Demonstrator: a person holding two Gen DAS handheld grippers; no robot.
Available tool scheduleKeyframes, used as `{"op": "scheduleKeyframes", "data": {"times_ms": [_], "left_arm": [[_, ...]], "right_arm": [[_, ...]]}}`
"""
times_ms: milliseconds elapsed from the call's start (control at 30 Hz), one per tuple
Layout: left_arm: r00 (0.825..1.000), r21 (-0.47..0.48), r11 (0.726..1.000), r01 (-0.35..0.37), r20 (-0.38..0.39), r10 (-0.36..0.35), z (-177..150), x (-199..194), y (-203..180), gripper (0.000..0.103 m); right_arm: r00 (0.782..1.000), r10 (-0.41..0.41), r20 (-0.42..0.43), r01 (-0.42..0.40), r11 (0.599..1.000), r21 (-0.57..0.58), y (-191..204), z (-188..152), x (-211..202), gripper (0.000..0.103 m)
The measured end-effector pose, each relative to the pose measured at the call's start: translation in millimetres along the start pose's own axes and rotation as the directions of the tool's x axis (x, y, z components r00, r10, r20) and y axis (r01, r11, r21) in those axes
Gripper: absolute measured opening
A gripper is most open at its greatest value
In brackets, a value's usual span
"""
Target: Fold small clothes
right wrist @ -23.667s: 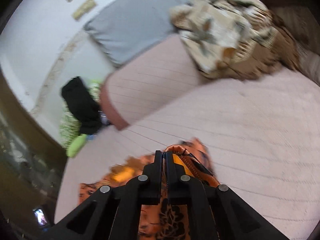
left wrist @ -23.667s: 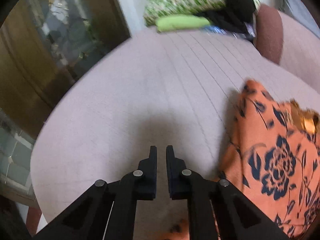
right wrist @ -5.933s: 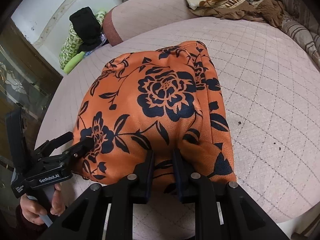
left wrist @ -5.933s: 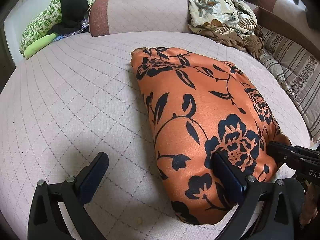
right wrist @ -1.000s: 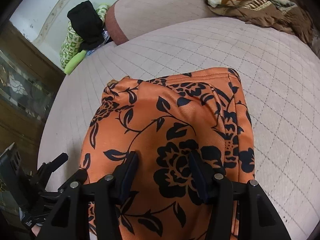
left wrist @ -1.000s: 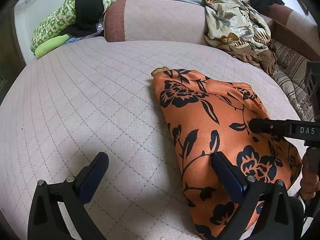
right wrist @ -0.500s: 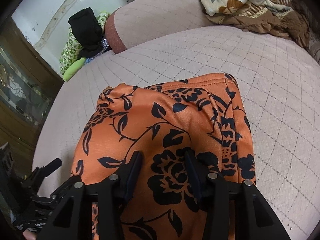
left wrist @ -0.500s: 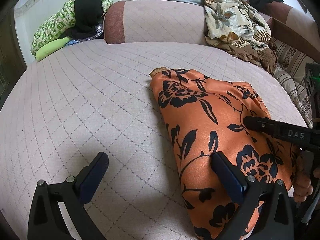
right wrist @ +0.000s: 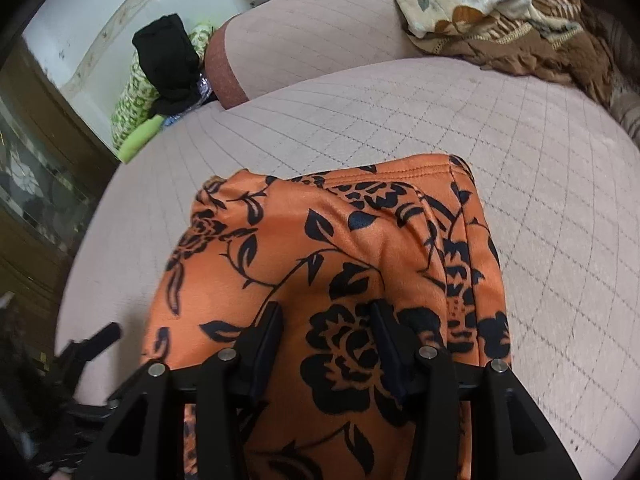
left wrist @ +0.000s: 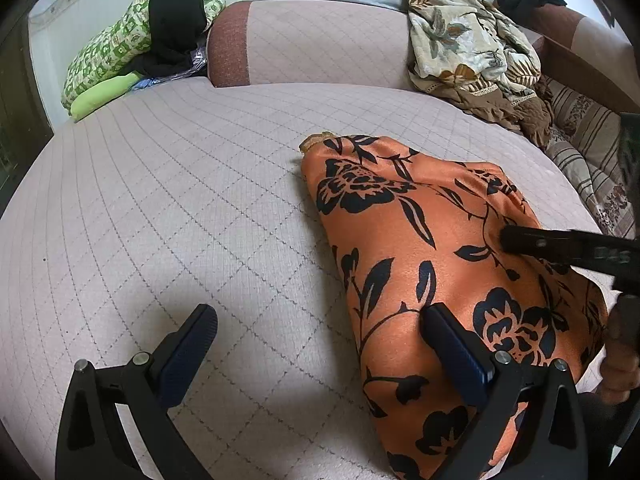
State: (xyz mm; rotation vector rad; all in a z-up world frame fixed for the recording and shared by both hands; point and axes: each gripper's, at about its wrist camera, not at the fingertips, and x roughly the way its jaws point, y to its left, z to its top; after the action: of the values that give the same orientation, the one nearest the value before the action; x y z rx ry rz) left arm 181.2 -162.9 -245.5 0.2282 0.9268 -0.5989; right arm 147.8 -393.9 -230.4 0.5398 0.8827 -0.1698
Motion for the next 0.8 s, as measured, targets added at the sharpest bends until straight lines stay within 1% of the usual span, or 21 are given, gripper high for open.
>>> {"op": "scheduleKeyframes", "data": {"times_ms": [100, 133, 167, 200, 233, 367, 500, 567, 667, 800], "left_arm": [[1.000, 0.000, 1.000, -0.002, 0.000, 0.002, 0, 0, 0, 0.103], [1.000, 0.001, 1.000, -0.003, 0.000, 0.003, 0, 0, 0, 0.103], [1.000, 0.002, 1.000, -0.004, 0.001, 0.004, 0, 0, 0, 0.103], [1.000, 0.002, 1.000, -0.003, 0.001, 0.003, 0, 0, 0, 0.103], [1.000, 0.000, 1.000, -0.003, 0.000, 0.003, 0, 0, 0, 0.103], [1.000, -0.001, 1.000, -0.003, -0.001, 0.003, 0, 0, -2, 0.103], [1.000, 0.004, 1.000, -0.006, 0.002, 0.006, -1, 0, -4, 0.103], [1.000, 0.006, 1.000, -0.006, 0.002, 0.006, 0, 1, -5, 0.103], [1.000, 0.006, 1.000, -0.003, 0.001, 0.003, 0, 2, -7, 0.103], [1.000, 0.012, 1.000, -0.002, 0.000, 0.002, 0, 4, -9, 0.103]], "right_arm": [[0.999, 0.034, -0.003, -0.034, 0.999, 0.022, -7, -4, -17, 0.052], [0.999, 0.043, -0.002, -0.043, 0.999, 0.029, -9, -5, -22, 0.053], [0.999, 0.042, 0.000, -0.042, 0.998, 0.037, -12, -6, -28, 0.058], [1.000, 0.024, 0.000, -0.024, 0.999, 0.048, -17, -8, -34, 0.061], [1.000, 0.019, 0.002, -0.019, 0.998, 0.054, -20, -8, -38, 0.064], [1.000, -0.011, 0.017, 0.009, 0.995, 0.098, -44, -12, -55, 0.064], [1.000, -0.015, 0.008, 0.013, 0.982, 0.189, -77, -17, -60, 0.064], [1.000, 0.012, -0.001, -0.012, 0.974, 0.227, -90, -19, -58, 0.064], [0.996, 0.086, -0.015, -0.078, 0.956, 0.284, -106, -24, -50, 0.064], [0.983, 0.182, -0.015, -0.165, 0.920, 0.356, -120, -31, -35, 0.066]]}}
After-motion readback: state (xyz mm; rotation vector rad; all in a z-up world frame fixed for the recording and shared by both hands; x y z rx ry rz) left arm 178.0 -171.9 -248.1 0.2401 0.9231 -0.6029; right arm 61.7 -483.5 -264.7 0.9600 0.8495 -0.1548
